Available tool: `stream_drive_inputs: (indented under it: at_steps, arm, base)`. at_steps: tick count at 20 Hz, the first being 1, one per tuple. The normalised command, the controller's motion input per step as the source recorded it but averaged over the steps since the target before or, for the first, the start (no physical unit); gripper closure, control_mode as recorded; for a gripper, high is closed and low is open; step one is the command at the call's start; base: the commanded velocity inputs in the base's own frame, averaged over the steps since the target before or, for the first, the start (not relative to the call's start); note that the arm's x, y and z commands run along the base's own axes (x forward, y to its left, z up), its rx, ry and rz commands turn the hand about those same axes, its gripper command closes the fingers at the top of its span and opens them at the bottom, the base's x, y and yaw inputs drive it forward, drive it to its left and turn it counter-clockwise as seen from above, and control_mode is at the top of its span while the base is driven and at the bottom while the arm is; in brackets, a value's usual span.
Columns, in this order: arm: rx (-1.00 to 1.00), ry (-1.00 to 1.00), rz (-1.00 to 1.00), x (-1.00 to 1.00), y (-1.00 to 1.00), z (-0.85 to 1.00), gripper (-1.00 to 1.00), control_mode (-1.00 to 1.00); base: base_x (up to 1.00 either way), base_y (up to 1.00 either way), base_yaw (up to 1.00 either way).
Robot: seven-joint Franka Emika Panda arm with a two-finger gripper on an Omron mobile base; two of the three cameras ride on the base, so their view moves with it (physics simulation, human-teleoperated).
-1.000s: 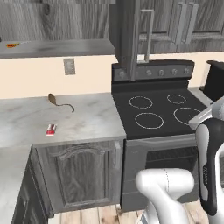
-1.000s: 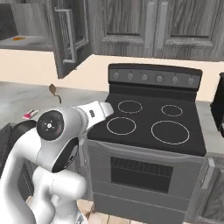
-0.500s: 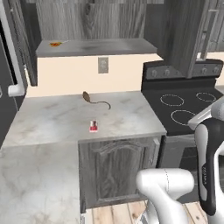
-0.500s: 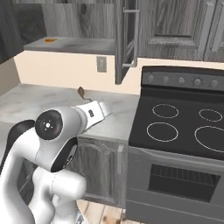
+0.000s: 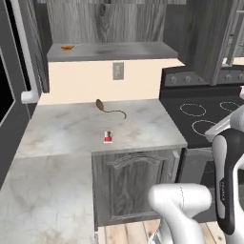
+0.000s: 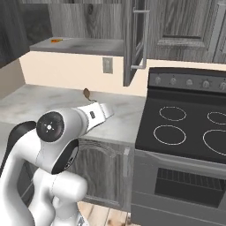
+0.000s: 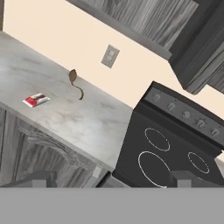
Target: Pick the honey bottle and bar from the counter and place them in the cabinets closest to them.
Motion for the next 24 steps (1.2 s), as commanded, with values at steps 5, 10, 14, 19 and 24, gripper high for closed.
stream_drive_inputs:
  at_steps: [5,10,14,19,24]
  arm:
    - [0.00,0.00,0.00,0.00,0.00,0.00,-1.00,1.00]
    - [0.00,0.00,0.00,0.00,0.00,0.00,-1.00,1.00]
    - [0.00,0.00,0.00,0.00,0.00,0.00,-1.00,1.00]
    - [0.00,0.00,0.00,0.00,0.00,0.00,-1.00,1.00]
    - [0.00,0.00,0.00,0.00,0.00,0.00,-1.00,1.00]
  base:
    - [-0.03,0.41,0.00]
    - [0.00,0.00,0.00]
    - [-0.01,0.26,0.02]
    - [-0.13,0.21,0.13]
    - [-0.11,0.20,0.15]
